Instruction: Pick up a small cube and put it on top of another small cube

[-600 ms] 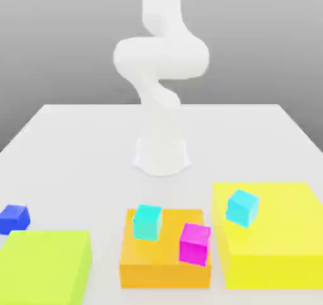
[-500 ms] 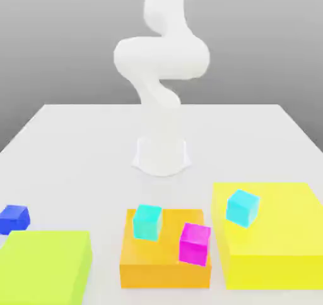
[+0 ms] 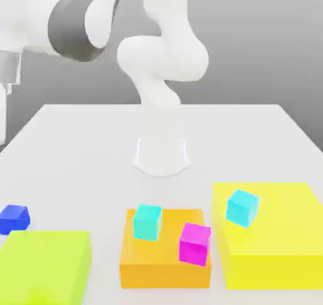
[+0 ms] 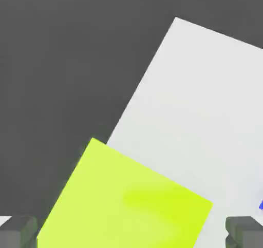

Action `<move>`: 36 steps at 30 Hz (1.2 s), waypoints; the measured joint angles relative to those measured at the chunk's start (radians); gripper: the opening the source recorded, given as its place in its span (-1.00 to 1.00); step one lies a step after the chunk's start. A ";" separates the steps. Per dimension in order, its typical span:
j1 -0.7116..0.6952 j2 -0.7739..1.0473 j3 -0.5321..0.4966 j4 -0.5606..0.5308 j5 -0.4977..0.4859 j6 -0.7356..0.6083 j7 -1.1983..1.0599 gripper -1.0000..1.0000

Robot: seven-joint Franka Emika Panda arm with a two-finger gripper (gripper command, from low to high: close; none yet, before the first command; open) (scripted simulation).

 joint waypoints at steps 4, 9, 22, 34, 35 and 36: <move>-0.086 0.148 -0.031 -0.037 0.065 0.065 0.071 0.00; -0.154 0.334 -0.013 -0.044 0.185 0.171 0.065 0.00; -0.178 0.359 0.009 -0.041 0.189 0.191 0.065 -1.00; 0.252 -0.028 0.209 -0.116 0.130 -0.088 0.561 -1.00; 0.274 -0.057 0.236 -0.122 0.131 -0.109 0.610 -1.00; 0.299 -0.085 0.266 -0.129 0.133 -0.129 0.659 -1.00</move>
